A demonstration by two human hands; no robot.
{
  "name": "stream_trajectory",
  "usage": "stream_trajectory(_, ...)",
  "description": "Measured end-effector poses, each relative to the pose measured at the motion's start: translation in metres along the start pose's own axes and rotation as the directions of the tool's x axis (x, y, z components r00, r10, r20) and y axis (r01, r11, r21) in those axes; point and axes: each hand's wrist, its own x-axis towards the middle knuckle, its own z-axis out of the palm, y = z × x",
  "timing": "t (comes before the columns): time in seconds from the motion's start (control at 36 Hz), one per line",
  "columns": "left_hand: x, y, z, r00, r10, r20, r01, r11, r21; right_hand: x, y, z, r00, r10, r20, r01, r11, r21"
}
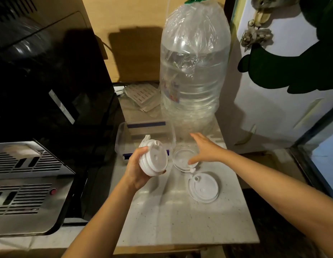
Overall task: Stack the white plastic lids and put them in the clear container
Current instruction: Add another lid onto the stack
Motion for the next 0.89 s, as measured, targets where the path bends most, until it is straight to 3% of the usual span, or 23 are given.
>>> stream_trajectory(0.47, -0.009, -0.003, -0.007, 0.994, 0.0, -0.111, 0.011, 0.995, 0.096, 0.024, -0.017, 0.029, 0.969, 0.246, 0.015, -0.241, 0.957, -0.163)
stream_trajectory(0.67, -0.011, -0.005, -0.011, 0.991, -0.023, -0.134, 0.033, 0.997, 0.076, 0.037, -0.032, 0.026, 0.937, 0.348, -0.035, -0.343, 0.892, -0.294)
stream_trajectory(0.89, -0.015, -0.006, -0.011, 0.989, -0.028, -0.148, 0.044, 0.993, 0.106, 0.048, -0.048, 0.027, 0.898, 0.439, 0.017, -0.391, 0.816, -0.426)
